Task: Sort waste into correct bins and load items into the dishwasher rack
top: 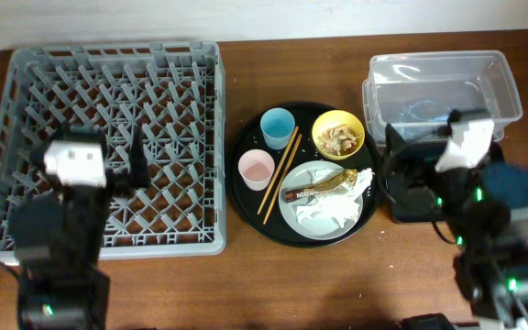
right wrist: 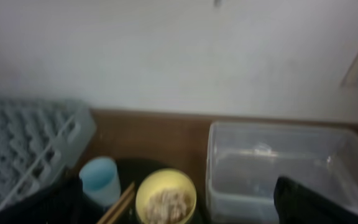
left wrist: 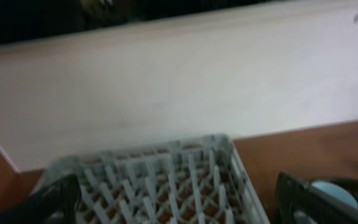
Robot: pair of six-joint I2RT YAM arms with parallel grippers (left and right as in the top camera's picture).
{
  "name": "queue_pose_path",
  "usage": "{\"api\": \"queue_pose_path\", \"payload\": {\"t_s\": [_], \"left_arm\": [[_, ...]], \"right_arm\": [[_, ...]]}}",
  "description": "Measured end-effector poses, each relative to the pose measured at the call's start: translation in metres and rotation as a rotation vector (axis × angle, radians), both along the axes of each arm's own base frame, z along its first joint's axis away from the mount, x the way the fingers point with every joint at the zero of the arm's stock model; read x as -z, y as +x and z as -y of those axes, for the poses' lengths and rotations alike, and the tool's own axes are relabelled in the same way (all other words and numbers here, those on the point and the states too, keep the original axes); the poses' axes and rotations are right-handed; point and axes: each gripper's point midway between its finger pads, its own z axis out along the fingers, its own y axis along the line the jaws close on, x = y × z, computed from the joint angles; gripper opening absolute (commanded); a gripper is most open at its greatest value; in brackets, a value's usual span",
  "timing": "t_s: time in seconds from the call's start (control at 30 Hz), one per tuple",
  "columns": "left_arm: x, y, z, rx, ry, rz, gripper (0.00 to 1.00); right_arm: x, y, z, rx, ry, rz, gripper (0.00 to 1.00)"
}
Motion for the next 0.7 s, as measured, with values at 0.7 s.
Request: {"api": "queue_pose_path", "payload": {"t_s": [0.7], "left_arm": [[0.087, 0.125, 0.075, 0.216, -0.013, -0.722, 0.99]], "right_arm": [[0.083, 0.106, -0.075, -0.271, 0.238, -0.608, 0.99]]}}
